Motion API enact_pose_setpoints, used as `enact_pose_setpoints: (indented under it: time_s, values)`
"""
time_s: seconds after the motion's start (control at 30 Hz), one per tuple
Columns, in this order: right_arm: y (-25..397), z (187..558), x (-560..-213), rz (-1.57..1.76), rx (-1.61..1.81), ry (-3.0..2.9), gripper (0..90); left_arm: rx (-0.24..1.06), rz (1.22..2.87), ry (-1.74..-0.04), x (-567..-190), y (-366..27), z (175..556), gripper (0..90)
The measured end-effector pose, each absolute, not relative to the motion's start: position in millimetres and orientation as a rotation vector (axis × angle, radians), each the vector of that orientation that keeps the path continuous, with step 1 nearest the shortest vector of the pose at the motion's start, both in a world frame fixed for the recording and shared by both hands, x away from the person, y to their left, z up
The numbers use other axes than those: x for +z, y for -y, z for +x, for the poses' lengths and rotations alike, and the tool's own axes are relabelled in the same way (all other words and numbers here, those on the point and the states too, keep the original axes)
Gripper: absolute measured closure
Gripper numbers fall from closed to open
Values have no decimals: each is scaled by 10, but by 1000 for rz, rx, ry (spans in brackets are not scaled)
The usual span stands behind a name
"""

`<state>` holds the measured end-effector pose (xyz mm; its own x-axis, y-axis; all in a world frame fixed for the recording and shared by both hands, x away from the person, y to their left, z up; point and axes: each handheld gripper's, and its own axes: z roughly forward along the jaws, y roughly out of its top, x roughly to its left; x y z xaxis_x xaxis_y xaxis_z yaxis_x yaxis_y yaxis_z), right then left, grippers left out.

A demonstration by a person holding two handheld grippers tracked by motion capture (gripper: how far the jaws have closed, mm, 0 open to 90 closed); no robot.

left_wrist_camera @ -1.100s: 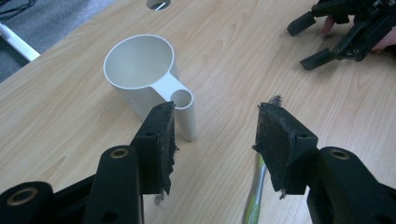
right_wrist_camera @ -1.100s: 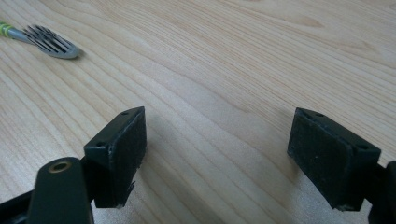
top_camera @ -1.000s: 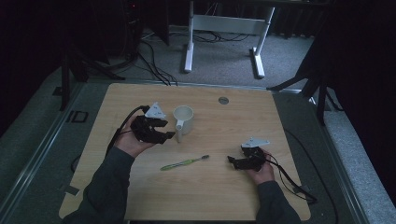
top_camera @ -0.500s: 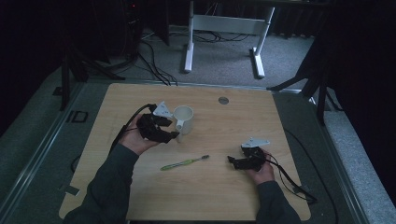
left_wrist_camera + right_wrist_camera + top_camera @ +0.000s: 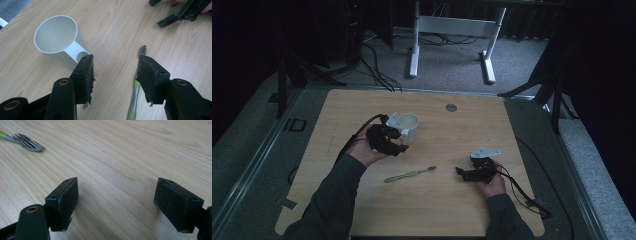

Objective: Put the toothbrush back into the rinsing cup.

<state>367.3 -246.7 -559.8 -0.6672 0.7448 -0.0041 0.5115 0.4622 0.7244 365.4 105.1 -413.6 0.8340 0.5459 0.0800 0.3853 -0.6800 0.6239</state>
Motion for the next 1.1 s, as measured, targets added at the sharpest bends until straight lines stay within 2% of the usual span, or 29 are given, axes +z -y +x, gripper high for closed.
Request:
enact_pose_setpoints:
  time_s: [1.1]
  values:
    - [2468, 3673, -5598, 1066, 1024, -2396, 193, 226, 2536, -646, -4442, -802, 3733, 515]
